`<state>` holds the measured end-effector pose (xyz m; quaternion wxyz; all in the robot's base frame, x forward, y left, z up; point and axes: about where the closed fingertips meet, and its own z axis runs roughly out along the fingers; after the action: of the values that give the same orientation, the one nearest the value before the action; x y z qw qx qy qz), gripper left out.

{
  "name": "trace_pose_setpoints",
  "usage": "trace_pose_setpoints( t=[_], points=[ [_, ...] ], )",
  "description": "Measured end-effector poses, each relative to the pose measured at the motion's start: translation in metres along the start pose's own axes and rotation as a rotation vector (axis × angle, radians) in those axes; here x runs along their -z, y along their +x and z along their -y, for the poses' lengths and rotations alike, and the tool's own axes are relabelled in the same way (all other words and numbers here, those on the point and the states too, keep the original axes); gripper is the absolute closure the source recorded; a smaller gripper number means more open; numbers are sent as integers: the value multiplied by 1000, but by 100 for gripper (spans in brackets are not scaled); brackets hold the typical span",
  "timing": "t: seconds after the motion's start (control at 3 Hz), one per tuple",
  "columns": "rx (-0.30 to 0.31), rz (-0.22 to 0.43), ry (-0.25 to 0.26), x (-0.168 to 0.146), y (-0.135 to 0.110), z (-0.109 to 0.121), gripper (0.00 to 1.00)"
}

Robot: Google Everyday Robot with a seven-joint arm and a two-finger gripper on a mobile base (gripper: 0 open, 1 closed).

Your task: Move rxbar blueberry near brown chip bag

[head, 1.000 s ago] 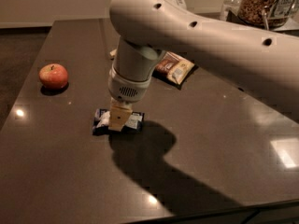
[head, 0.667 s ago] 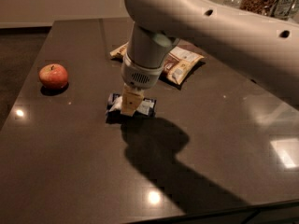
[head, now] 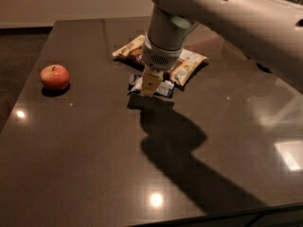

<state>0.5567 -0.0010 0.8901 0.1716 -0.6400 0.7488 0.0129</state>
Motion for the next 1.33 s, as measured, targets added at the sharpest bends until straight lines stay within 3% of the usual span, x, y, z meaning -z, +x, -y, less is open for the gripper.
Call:
trace_pose_setpoints(
  t=[0.33,0.67,1.0,1.33],
  points=[
    [-24,-27,43,1,20,27,85],
    [-44,-33,69,-2,30,45,62],
    [-55,-28,77,-7,34,58,31],
    [-52,-29,76,-7,33,57,8]
  ],
)
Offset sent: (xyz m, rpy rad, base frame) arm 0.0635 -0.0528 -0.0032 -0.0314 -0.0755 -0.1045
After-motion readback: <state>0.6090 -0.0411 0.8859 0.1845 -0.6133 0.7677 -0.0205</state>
